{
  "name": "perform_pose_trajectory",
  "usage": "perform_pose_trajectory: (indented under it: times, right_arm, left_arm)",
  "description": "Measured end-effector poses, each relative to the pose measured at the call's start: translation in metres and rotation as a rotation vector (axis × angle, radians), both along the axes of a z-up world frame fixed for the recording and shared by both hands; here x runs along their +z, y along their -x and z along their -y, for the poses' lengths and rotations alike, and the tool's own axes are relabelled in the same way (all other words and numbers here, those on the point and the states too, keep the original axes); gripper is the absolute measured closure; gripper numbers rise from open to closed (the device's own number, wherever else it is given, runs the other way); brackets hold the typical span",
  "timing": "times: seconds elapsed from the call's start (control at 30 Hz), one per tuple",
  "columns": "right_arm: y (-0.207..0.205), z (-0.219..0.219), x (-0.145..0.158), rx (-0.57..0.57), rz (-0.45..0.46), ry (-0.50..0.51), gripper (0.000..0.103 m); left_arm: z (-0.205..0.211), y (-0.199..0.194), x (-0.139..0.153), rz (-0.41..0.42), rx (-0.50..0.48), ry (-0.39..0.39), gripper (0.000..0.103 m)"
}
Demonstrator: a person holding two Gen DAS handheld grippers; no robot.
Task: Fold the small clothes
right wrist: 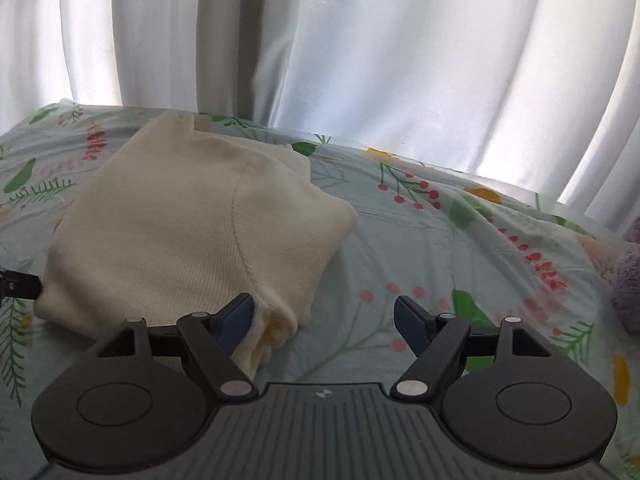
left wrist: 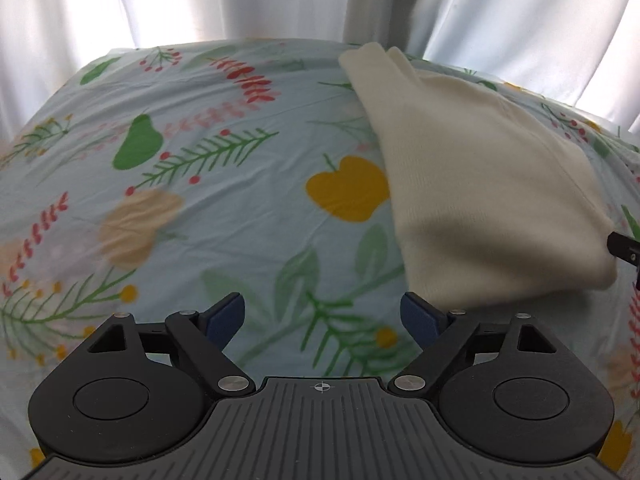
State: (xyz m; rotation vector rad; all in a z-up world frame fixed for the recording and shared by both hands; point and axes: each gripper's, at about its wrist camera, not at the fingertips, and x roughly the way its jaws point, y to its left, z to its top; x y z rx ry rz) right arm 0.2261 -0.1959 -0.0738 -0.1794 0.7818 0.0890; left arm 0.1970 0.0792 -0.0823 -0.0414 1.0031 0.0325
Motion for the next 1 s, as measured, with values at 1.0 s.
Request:
perform_pose_trajectory:
  times: [1.0]
  right_arm:
    - [0.04, -0.043, 0.054, -0.053, -0.312, -0.004, 0.004]
  left_arm:
    - [0.042, 0.033, 0.068, 0.055, -0.046, -0.044, 0.006]
